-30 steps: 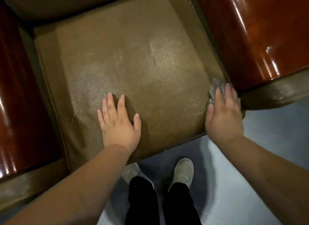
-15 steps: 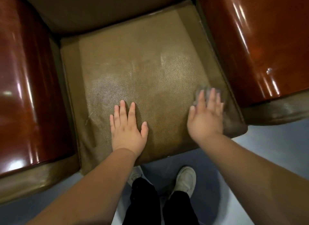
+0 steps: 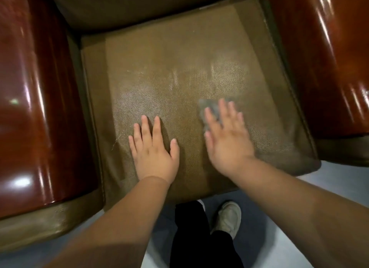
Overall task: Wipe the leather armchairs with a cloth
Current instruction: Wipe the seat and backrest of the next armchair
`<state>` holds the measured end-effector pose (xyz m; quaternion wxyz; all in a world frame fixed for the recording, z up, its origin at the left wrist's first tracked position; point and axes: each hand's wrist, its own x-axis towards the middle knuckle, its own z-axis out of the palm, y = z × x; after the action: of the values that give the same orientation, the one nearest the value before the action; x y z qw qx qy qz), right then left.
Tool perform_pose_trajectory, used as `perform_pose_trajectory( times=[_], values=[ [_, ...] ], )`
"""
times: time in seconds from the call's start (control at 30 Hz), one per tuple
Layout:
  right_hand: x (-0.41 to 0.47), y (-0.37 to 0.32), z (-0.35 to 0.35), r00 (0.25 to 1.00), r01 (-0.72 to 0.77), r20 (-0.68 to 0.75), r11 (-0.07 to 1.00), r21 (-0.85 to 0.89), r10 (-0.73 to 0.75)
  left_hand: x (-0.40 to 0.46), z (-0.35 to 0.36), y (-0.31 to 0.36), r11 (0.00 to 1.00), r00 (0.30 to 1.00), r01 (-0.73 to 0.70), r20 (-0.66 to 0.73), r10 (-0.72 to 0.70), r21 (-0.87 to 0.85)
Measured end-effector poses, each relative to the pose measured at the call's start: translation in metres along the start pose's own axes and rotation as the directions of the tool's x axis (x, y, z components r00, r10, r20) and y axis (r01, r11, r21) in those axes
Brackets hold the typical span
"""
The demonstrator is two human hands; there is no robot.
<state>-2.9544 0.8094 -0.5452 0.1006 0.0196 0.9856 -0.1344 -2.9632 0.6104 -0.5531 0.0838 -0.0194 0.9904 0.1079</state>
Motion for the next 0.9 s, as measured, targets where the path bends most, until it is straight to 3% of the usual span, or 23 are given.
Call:
perform_pose_trajectory(
  times=[0.07, 0.1, 0.13, 0.17, 0.23, 0.3, 0.33, 0.37, 0.4, 0.43, 0.47, 0.5, 0.53, 0.57, 0.6, 0.67, 0.7, 0.73, 0.77, 0.8, 0.83, 0.87, 0.9],
  values=[
    [-0.015, 0.000, 0.008, 0.891, 0.445, 0.118, 0.894, -0.044, -0.437, -0.002, -0.006, -0.003, 0.999, 0.999, 0.003, 0.034, -0.002, -0.034],
    [-0.008, 0.016, 0.003, 0.840, 0.537, 0.136, 0.841, -0.064, -0.526, 0.000, -0.011, -0.005, 0.999, 0.999, 0.008, 0.046, -0.006, -0.039],
    [0.003, 0.037, 0.002, 0.848, 0.527, 0.116, 0.843, -0.102, -0.517, 0.003, -0.014, -0.007, 0.999, 0.999, 0.000, 0.055, 0.002, -0.033],
    [0.014, 0.057, -0.004, 0.904, 0.427, 0.067, 0.895, -0.132, -0.421, 0.007, -0.018, -0.009, 1.000, 0.998, -0.025, 0.055, 0.026, -0.017],
    [0.033, 0.088, -0.021, 0.997, -0.018, -0.079, 0.996, -0.085, 0.012, 0.019, -0.020, -0.014, 0.997, 0.995, -0.081, 0.050, 0.080, 0.009],
    [0.042, 0.082, -0.027, 0.883, -0.446, -0.119, 0.891, 0.089, 0.454, 0.028, -0.019, -0.019, 0.996, 0.994, -0.091, 0.056, 0.090, 0.010],
    [0.043, 0.062, -0.024, 0.816, -0.551, -0.124, 0.824, 0.134, 0.565, 0.030, -0.016, -0.020, 0.996, 0.995, -0.086, 0.054, 0.086, 0.013],
    [0.041, 0.036, -0.018, 0.819, -0.550, -0.115, 0.826, 0.124, 0.562, 0.029, -0.014, -0.021, 0.996, 0.996, -0.082, 0.048, 0.081, 0.018],
    [0.035, 0.011, -0.010, 0.893, -0.431, -0.104, 0.899, 0.082, 0.437, 0.029, -0.012, -0.022, 0.996, 0.996, -0.083, 0.037, 0.083, 0.019],
    [0.027, -0.011, -0.003, 0.979, -0.190, -0.066, 0.981, 0.031, 0.191, 0.028, -0.012, -0.022, 0.996, 0.995, -0.092, 0.024, 0.092, 0.015],
    [0.017, -0.023, 0.005, 0.993, 0.121, -0.007, 0.993, -0.010, -0.121, 0.028, -0.011, -0.022, 0.995, 0.995, -0.103, 0.011, 0.103, 0.009],
    [0.014, -0.022, 0.005, 0.917, 0.397, 0.060, 0.918, -0.027, -0.395, 0.029, -0.010, -0.023, 0.994, 0.994, -0.110, 0.001, 0.110, 0.003],
    [0.021, -0.010, 0.001, 0.821, 0.567, 0.106, 0.823, -0.027, -0.562, 0.030, -0.009, -0.023, 0.994, 0.994, -0.113, 0.001, 0.113, 0.004],
    [0.031, 0.009, -0.002, 0.784, 0.617, 0.122, 0.785, -0.054, -0.608, 0.031, -0.009, -0.022, 0.993, 0.993, -0.117, 0.012, 0.117, 0.008],
    [0.042, 0.027, -0.007, 0.834, 0.551, 0.103, 0.830, -0.089, -0.542, 0.030, -0.010, -0.021, 0.993, 0.992, -0.121, 0.024, 0.121, 0.009],
    [0.067, 0.051, -0.020, 0.993, 0.116, -0.009, 0.991, -0.064, -0.117, 0.030, -0.009, -0.021, 0.991, 0.991, -0.133, 0.024, 0.132, 0.017],
    [0.076, 0.051, -0.024, 0.986, -0.162, -0.040, 0.987, 0.006, 0.162, 0.030, -0.008, -0.021, 0.990, 0.991, -0.136, 0.019, 0.136, 0.025],
    [0.084, 0.038, -0.025, 0.925, -0.376, -0.037, 0.924, 0.069, 0.379, 0.031, -0.007, -0.023, 0.990, 0.990, -0.139, 0.013, 0.139, 0.032],
    [0.089, 0.017, -0.023, 0.879, -0.471, -0.043, 0.878, 0.085, 0.476, 0.031, -0.006, -0.025, 0.990, 0.990, -0.138, 0.009, 0.137, 0.035],
    [0.089, -0.007, -0.019, 0.895, -0.440, -0.041, 0.896, 0.066, 0.443, 0.031, -0.005, -0.027, 0.990, 0.991, -0.134, 0.006, 0.134, 0.034],
    [0.084, -0.029, -0.013, 0.960, -0.278, -0.025, 0.960, 0.038, 0.279, 0.031, -0.004, -0.028, 0.991, 0.991, -0.132, 0.010, 0.132, 0.031],
    [0.075, -0.044, -0.006, 0.999, -0.024, 0.026, 1.000, -0.005, 0.024, 0.030, -0.005, -0.028, 0.991, 0.991, -0.133, 0.019, 0.133, 0.016],
    [0.065, -0.050, -0.001, 0.970, 0.230, 0.091, 0.973, -0.036, -0.226, 0.029, -0.006, -0.028, 0.991, 0.990, -0.136, 0.029, 0.136, -0.017]
  ],
)
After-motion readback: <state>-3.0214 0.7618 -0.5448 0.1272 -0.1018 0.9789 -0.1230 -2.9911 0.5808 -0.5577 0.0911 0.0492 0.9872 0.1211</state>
